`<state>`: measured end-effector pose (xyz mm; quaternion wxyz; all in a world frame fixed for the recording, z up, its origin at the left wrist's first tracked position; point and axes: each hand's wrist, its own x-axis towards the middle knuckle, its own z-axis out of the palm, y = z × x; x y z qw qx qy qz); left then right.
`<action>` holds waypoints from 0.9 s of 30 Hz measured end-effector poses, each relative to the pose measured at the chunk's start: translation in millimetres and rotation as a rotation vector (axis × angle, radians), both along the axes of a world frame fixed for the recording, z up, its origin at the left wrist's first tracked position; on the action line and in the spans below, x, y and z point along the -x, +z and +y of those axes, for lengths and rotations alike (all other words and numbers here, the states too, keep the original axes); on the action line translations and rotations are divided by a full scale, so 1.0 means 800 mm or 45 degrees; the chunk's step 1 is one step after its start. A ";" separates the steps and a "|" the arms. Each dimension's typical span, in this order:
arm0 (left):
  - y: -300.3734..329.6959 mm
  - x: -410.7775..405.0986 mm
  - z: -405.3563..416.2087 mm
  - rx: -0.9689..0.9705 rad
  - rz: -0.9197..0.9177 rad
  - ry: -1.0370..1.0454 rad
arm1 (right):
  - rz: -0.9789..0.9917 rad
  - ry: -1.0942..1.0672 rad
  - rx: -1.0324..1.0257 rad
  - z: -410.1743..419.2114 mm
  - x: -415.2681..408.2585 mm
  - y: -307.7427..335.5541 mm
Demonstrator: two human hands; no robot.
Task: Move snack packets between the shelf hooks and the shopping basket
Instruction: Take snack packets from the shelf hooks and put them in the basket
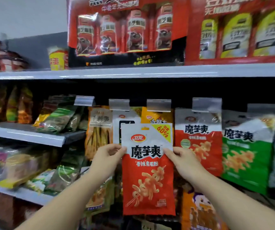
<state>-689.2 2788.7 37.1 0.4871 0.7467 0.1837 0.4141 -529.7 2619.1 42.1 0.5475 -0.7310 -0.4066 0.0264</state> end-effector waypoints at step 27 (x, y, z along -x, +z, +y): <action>0.088 -0.276 -0.117 -0.071 -0.260 -0.258 | -0.059 -0.461 -0.289 -0.121 -0.189 0.072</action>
